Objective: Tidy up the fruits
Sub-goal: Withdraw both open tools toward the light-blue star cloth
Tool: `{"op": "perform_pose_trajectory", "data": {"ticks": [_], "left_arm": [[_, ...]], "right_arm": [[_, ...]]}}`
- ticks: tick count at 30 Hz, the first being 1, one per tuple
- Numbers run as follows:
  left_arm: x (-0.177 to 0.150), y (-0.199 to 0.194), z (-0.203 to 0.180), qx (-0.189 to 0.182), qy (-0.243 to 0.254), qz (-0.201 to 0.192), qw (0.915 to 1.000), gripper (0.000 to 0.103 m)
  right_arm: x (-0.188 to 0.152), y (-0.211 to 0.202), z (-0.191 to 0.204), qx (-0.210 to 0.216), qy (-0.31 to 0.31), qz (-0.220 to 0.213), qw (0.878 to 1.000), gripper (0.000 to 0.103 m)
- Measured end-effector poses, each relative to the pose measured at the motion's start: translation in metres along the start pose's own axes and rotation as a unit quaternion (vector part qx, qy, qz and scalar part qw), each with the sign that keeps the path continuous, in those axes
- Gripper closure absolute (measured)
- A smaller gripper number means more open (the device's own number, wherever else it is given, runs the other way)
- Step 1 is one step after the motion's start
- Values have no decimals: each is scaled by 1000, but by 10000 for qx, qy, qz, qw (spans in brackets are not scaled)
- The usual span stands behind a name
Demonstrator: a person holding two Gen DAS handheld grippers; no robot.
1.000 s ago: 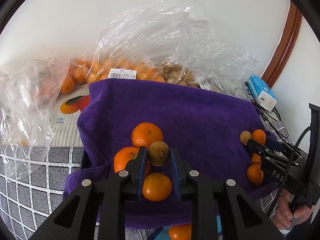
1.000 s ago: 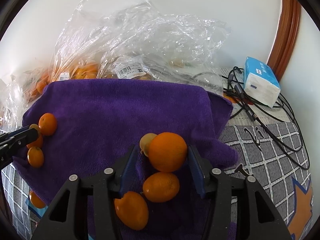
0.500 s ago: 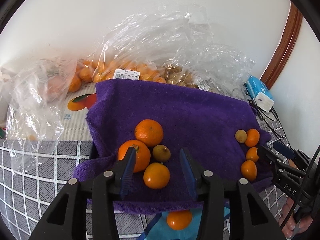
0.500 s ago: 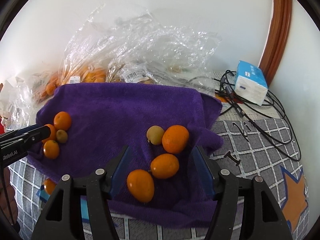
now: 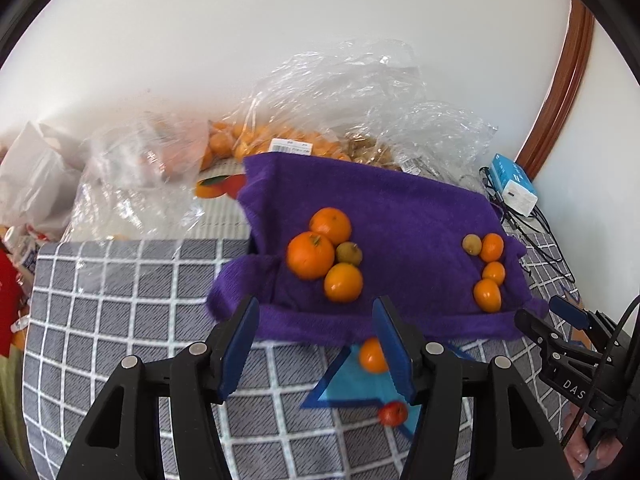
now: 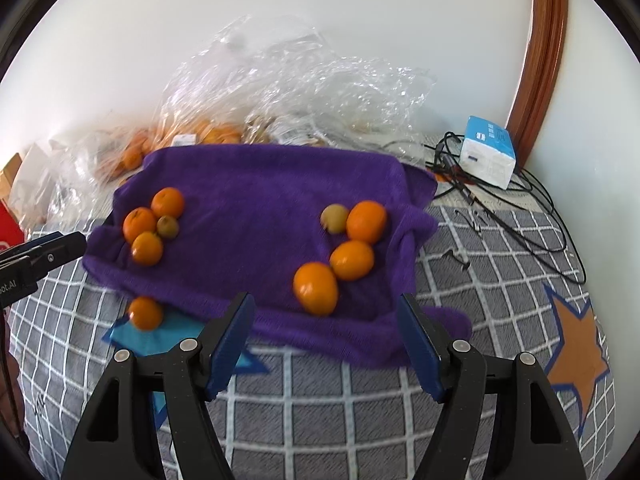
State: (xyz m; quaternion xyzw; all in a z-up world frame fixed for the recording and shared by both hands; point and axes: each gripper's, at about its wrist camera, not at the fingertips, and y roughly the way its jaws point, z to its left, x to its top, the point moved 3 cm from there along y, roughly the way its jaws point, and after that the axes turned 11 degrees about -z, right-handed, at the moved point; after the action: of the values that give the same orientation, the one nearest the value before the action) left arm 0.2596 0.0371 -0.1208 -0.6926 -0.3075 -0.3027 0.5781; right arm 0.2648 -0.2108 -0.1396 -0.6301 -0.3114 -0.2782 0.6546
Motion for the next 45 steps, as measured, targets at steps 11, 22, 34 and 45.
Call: {"op": "perform_pose_trajectory", "data": {"ticks": [11,22,34,45], "left_arm": [[-48,-18,54,369,-227,176,9989,46],[-77,-23,112,701,-508,279,9959,46],[-89,-19,127,580,-719,333,9952,46],[-83,-14,111,218,-708,285,9968,46]], "right_arm": [[-33,-10,31,121,27,148,9998,50],[-49,-2,88,755,68,281,9967,49],[-77,8,133,1119,-420,495,9916,65],[-75,-1,115,880,-487,295,9945,79]]}}
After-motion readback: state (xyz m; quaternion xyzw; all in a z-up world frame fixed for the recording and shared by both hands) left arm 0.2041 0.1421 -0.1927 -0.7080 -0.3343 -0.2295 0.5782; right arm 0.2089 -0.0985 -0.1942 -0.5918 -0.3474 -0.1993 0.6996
